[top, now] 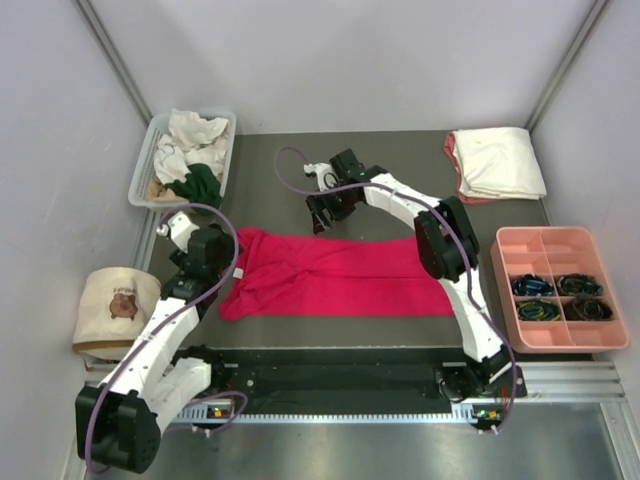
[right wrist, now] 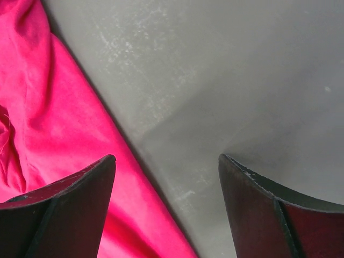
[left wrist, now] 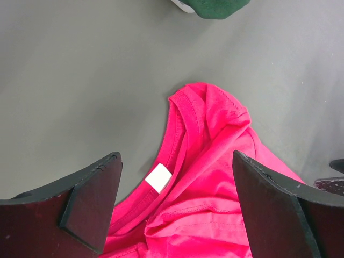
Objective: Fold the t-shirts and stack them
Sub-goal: Rotate the tshirt 90 degrees
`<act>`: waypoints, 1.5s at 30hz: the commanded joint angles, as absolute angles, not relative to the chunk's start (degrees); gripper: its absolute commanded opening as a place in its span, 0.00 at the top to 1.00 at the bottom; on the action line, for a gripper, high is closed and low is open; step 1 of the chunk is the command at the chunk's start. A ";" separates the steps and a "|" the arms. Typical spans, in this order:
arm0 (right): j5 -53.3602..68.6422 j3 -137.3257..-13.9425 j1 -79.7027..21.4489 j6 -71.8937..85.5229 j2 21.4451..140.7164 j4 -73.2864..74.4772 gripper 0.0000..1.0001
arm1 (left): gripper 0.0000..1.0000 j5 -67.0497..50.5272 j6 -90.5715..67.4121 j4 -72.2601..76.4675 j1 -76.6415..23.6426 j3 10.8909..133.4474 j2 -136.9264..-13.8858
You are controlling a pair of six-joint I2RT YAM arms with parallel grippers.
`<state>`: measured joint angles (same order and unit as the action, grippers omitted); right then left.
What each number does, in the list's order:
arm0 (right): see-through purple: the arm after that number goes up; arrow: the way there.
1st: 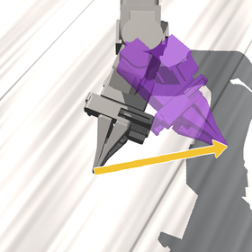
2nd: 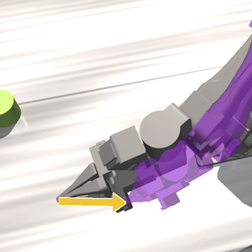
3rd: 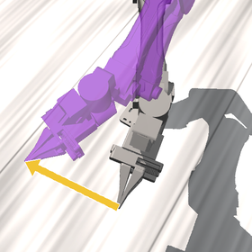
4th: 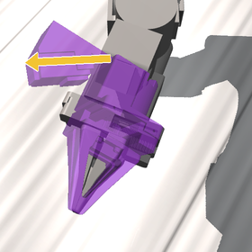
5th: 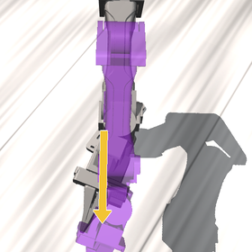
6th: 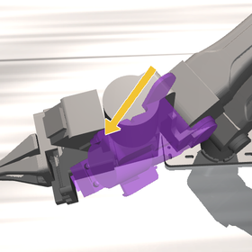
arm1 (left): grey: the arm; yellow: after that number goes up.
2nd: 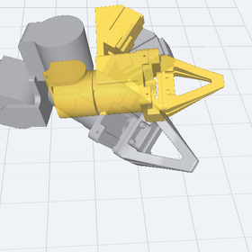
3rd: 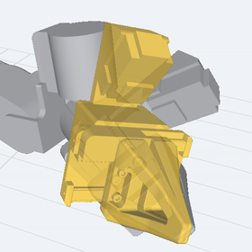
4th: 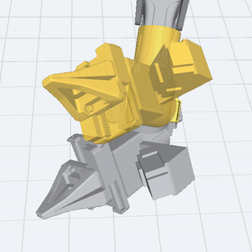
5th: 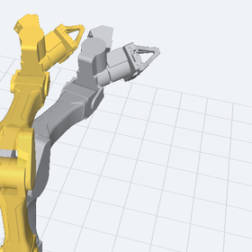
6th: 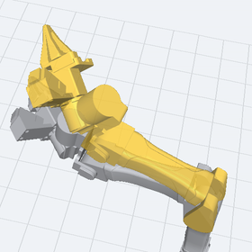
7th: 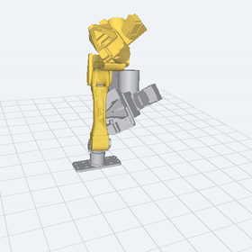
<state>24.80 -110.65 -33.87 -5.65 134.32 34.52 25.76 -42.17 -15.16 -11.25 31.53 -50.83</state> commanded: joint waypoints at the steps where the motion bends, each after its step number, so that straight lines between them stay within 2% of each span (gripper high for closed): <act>1: 21.45 -111.00 -37.88 -7.82 138.33 41.13 0.22 | 0.12 26.19 -42.54 -15.38 -10.99 30.94 -49.13; 15: 21.53 -117.24 -42.80 -10.11 142.47 45.61 0.22 | 0.12 26.81 -42.80 -16.44 -10.99 29.79 -47.02; 32: 22.94 -113.30 -46.05 -11.07 141.07 46.23 0.24 | 0.12 27.25 -42.98 -17.67 -10.99 29.36 -45.62; 35: 23.11 -112.77 -46.23 -10.99 141.24 46.23 0.28 | 0.12 27.33 -42.98 -17.93 -10.99 29.27 -45.35; 36: 23.20 -112.76 -46.23 -11.07 141.41 46.40 0.40 | 0.12 27.33 -43.07 -18.02 -10.99 29.18 -45.18; 38: 23.29 -113.03 -46.23 -11.07 141.77 46.67 0.54 | 0.12 27.33 -43.15 -18.02 -10.99 29.09 -45.09; 39: 23.20 -113.03 -46.23 -11.07 142.12 46.76 0.68 | 0.12 27.33 -43.15 -18.10 -10.99 29.00 -44.91; 41: 23.29 -113.03 -46.23 -11.07 142.29 47.02 0.84 | 0.12 27.60 -43.07 -18.19 -10.99 29.00 -44.91; 42: 23.38 -113.03 -46.23 -11.16 142.56 46.93 1.00 | 0.12 27.60 -43.07 -18.19 -10.99 29.00 -44.83; 45: 23.55 -112.76 -46.23 -10.90 142.73 46.32 1.00 | 0.12 27.60 -43.07 -18.19 -10.99 28.92 -44.91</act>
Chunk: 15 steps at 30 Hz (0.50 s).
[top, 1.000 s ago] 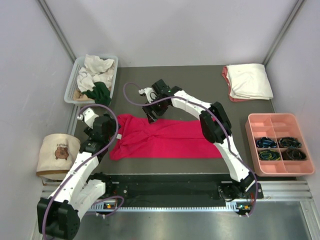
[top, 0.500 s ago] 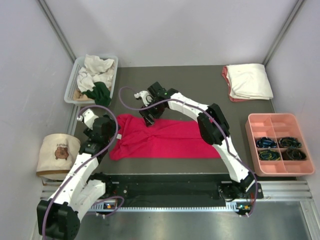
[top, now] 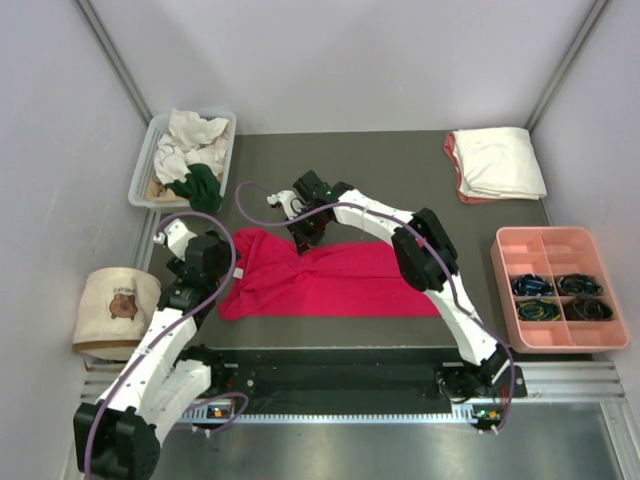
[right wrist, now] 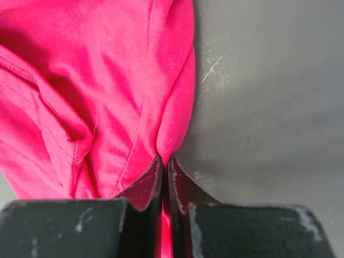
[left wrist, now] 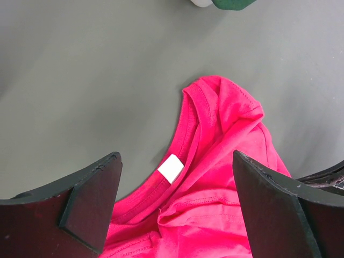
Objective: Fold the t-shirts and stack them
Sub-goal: Rotate the tshirt 90 degrees
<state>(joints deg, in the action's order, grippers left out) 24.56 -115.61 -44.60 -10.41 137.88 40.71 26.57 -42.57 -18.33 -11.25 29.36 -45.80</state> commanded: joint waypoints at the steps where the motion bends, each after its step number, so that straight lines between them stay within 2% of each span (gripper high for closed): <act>1: 23.38 -112.68 -46.23 -10.72 142.73 45.88 1.00 | 0.12 27.51 -42.98 -18.19 -10.99 28.92 -45.00; 6: 24.87 -113.81 -46.23 -8.10 142.82 43.60 1.00 | 0.12 27.77 -42.80 -18.46 -10.99 29.27 -44.91; 15: 20.48 -124.18 -45.09 -1.41 146.51 42.10 1.00 | 0.12 27.95 -42.45 -19.16 -10.99 29.44 -44.47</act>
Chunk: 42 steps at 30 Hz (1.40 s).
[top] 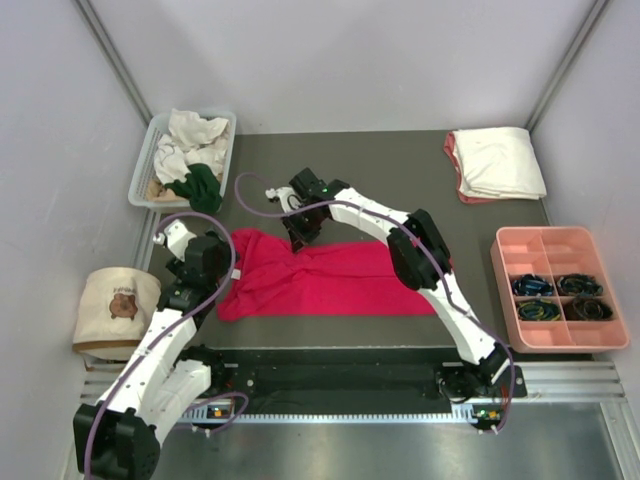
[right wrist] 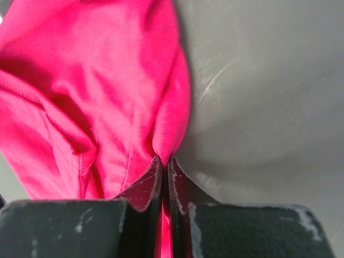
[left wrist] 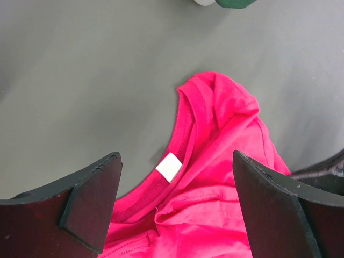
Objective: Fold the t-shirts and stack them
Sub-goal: Rotate the tshirt 90 degrees
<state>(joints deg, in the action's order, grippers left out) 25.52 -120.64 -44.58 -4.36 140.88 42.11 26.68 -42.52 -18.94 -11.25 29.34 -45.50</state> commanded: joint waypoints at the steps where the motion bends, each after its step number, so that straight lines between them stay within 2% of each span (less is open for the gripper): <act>1: 20.13 -126.36 -44.48 -0.88 146.95 42.10 1.00 | 0.12 27.95 -42.45 -19.25 -10.99 29.44 -44.56; 5: 18.90 -129.99 -42.54 2.80 149.32 40.79 1.00 | 0.12 28.21 -42.45 -19.60 -10.99 29.27 -44.47; 18: 15.91 -129.38 -32.09 17.22 148.98 33.75 1.00 | 0.12 28.65 -42.36 -19.69 -10.99 28.83 -44.91; 26: 8.71 -124.72 -25.32 29.07 145.91 28.92 1.00 | 0.12 28.48 -42.54 -19.60 -10.99 28.30 -45.18; 42: -9.04 -107.15 -13.36 51.85 135.72 20.93 1.00 | 0.12 27.77 -42.98 -20.13 -10.99 27.34 -44.65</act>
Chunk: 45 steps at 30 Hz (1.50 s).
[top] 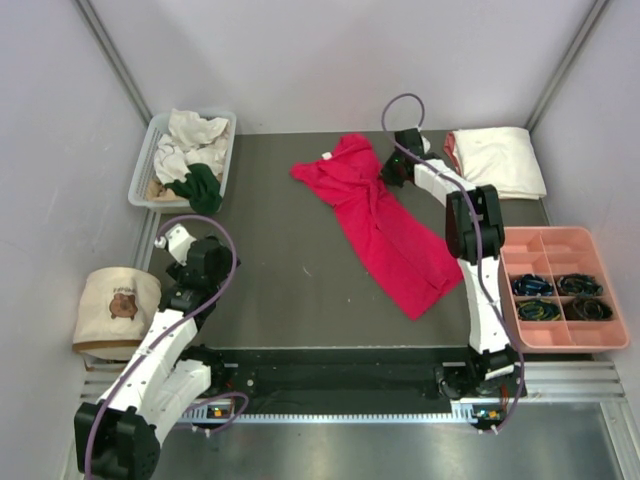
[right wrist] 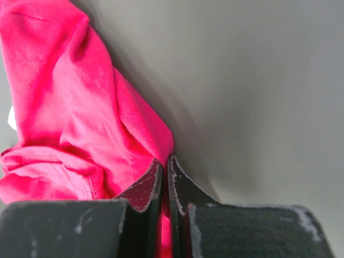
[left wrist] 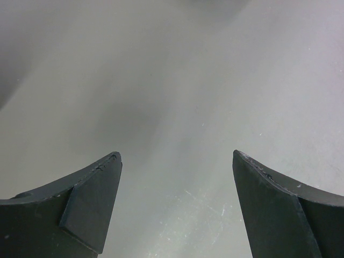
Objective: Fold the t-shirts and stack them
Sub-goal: Rotate the tshirt 90 degrees
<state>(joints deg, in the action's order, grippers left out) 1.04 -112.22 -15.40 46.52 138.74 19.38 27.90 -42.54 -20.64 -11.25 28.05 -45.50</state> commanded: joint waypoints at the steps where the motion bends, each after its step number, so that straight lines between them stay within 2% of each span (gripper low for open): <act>1: -10.01 -106.09 -13.01 53.77 134.92 20.48 1.00 | 0.12 27.69 -42.98 -20.21 -11.07 27.25 -44.56; 8: -13.54 -102.92 -11.16 55.64 132.89 19.95 1.00 | 0.11 22.08 -41.49 -16.01 -10.99 25.67 -45.00; 13: -13.01 -102.48 -11.16 53.71 132.63 19.69 1.00 | 0.09 2.78 -41.39 -2.93 -11.07 22.85 -50.88; 16: -11.69 -102.13 -11.16 53.00 132.80 19.16 1.00 | 0.09 -4.28 -43.15 3.56 -12.04 22.41 -56.68; 19: -10.64 -102.39 -11.08 52.12 133.15 19.16 1.00 | 0.09 -5.19 -44.03 8.60 -15.46 22.06 -61.25; 26: -9.58 -103.97 -11.16 50.98 133.77 19.77 1.00 | 0.07 -1.40 -44.56 18.53 -31.53 28.38 -75.30; 35: -8.97 -105.12 -11.07 50.10 134.47 20.65 1.00 | 0.09 -4.22 -49.04 31.63 -41.30 34.63 -91.73; 38: -8.97 -105.21 -11.07 49.83 134.47 20.74 1.00 | 0.09 -6.50 -51.85 39.09 -43.23 35.41 -96.65; 45: -8.79 -105.47 -11.08 48.78 134.65 20.74 1.00 | 0.10 -8.44 -55.63 46.23 -46.49 39.19 -106.60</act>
<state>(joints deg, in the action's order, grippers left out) -8.36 -104.36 -11.84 50.78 133.93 16.88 -6.68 -53.08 40.95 -44.91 37.10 -101.80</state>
